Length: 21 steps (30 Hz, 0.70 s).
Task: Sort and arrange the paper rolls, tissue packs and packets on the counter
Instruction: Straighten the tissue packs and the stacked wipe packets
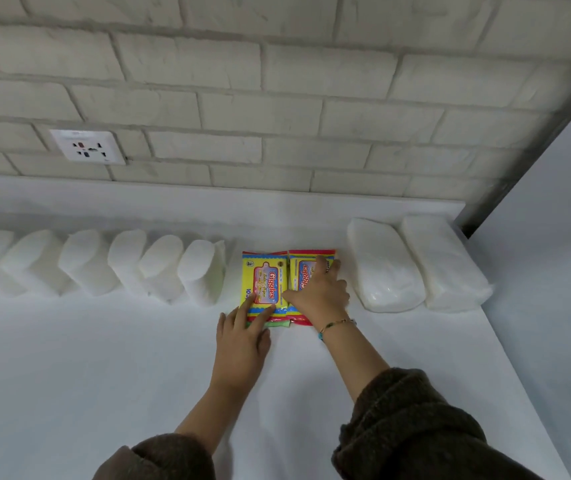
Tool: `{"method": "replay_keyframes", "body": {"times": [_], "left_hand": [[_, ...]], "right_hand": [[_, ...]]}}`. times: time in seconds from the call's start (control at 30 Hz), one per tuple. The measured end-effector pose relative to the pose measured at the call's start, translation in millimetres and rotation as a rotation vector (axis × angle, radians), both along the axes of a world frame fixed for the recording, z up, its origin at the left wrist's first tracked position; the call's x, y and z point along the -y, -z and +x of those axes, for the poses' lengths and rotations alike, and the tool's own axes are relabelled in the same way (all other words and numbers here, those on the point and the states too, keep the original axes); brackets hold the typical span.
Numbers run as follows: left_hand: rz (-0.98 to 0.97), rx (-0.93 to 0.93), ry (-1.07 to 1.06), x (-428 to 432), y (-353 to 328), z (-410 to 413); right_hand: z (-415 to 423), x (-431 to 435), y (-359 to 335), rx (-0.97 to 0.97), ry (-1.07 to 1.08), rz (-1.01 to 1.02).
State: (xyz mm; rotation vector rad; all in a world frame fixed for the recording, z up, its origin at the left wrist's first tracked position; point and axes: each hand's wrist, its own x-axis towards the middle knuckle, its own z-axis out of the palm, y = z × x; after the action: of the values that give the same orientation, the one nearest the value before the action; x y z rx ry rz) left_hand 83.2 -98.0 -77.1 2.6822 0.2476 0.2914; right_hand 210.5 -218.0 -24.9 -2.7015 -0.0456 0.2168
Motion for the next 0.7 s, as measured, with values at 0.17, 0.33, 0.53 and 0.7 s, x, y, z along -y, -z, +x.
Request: {"method": "replay_keyframes", "body": {"times": [0.17, 0.33, 0.53, 0.7], "left_hand": [[0.115, 0.035, -0.029, -7.7, -0.8, 14.5], [0.142, 0.049, -0.034, -27.7, 0.3, 27.1], [0.113, 0.062, -0.079, -34.5, 3.3, 31.6], [0.072, 0.115, -0.119, -37.2, 8.7, 32.3]], "right_hand": [[10.2, -1.0, -2.0, -0.093, 0.042, -0.033], [15.2, -5.0, -5.2, -0.086, -0.001, -0.100], [39.1, 11.5, -19.0, -0.066, -0.438, -0.230], [62.3, 17.1, -31.0, -0.079, -0.761, -0.387]]}}
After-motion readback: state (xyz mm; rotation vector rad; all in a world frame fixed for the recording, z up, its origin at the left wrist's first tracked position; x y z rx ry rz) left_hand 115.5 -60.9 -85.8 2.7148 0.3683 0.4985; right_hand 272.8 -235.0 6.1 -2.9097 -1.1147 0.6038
